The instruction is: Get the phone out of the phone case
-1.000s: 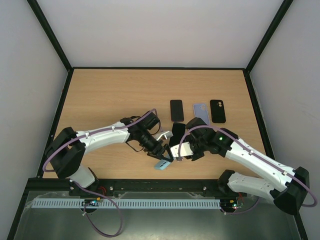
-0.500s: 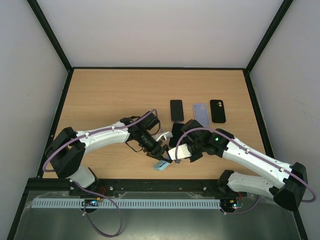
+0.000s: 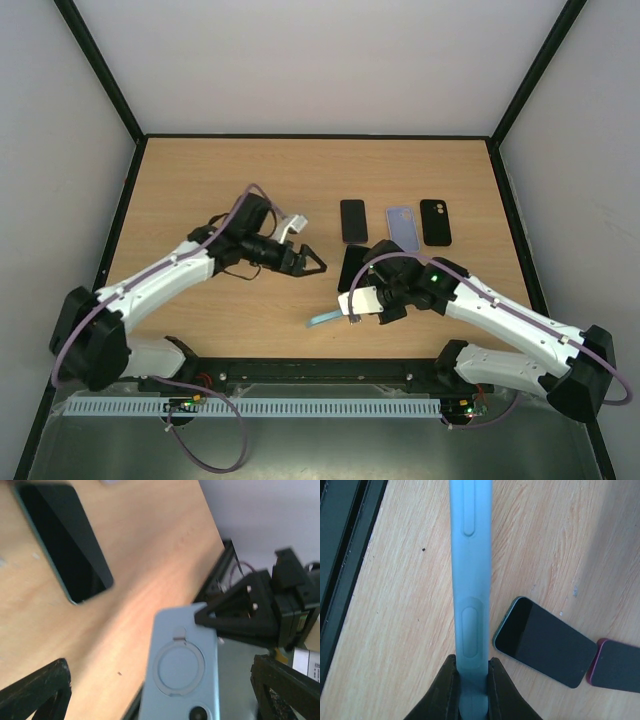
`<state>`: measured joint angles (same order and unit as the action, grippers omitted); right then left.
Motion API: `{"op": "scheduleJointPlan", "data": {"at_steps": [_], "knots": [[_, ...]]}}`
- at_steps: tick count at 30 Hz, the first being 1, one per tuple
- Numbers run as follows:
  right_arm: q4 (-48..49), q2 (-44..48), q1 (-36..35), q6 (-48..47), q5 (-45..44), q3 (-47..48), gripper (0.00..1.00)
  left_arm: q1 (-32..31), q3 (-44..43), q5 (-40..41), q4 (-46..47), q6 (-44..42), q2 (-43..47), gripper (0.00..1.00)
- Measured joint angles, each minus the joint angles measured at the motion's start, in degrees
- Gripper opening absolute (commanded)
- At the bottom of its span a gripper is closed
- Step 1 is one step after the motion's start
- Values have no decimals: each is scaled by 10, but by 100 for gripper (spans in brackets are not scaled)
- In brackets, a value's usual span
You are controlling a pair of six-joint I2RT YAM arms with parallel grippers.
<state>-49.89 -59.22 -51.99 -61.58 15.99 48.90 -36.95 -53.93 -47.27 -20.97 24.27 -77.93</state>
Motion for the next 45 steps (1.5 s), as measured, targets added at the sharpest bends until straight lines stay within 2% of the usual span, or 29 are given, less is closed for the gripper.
{"op": "scheduleJointPlan", "data": {"at_steps": [7,15,20,28,35,42,45], "knots": [[9,4,17,105,42,0,2,25,104,138,153,64,174,100],[50,4,171,288,207,11,2,25,240,277,315,99,346,100],[83,4,236,397,319,25,2,25,335,280,420,124,400,92],[173,4,271,555,463,28,2,24,383,237,583,184,378,81],[207,-6,274,607,542,24,2,5,368,207,664,219,285,69],[226,-5,276,632,569,9,2,-18,318,197,714,235,215,51],[232,-3,276,635,569,2,2,-36,290,188,728,233,191,39]]}}
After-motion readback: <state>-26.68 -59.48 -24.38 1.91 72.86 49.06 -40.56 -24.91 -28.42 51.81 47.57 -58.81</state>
